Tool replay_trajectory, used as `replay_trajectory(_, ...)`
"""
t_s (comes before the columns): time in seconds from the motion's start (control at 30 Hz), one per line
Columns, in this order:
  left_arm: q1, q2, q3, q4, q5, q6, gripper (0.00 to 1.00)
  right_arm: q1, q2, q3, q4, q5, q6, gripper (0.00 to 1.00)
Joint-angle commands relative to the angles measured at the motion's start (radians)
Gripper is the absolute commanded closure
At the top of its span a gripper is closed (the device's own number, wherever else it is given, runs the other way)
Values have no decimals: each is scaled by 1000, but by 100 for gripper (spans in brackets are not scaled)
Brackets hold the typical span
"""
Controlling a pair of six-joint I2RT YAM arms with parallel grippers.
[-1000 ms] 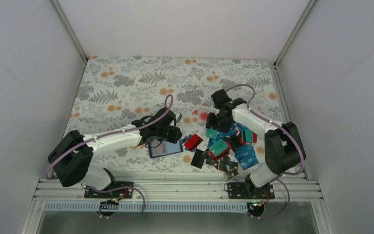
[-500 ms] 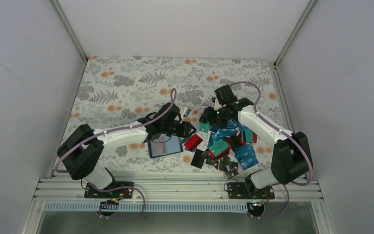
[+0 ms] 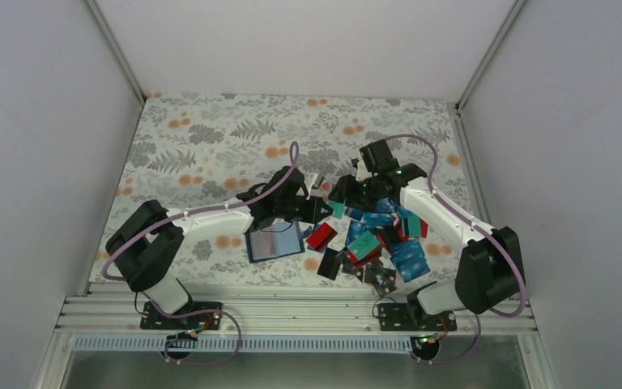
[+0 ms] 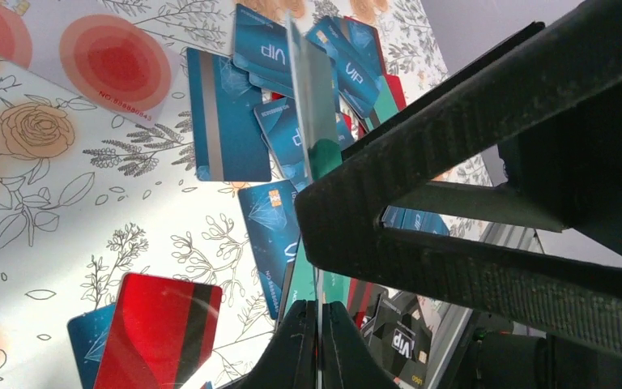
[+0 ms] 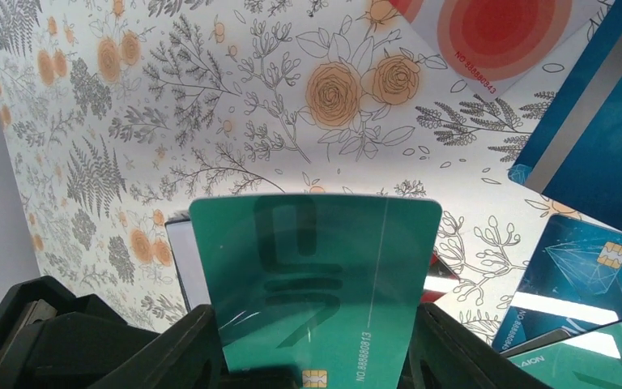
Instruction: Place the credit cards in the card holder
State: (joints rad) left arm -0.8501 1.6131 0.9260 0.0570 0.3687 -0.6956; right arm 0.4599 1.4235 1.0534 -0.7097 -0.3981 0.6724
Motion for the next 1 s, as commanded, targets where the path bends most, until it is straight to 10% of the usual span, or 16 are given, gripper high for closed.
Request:
replay_trajectory(0.0, 4, 11, 31, 31, -19, -9, 98, 10, -33, 38, 15, -27, 0, 41)
replay_trajectory(0.17, 9, -19, 37, 5, -77, -24, 98, -4, -19, 108, -41, 73, -48, 1)
replay_trajectory(0.4, 74, -117, -9, 42, -94, -52, 98, -45, -132, 77, 112, 116, -82, 0)
replay_trajectory(0.97, 189, -318, -79, 378, 265, -124, 98, -170, -256, -123, 661, -625, 12, 17)
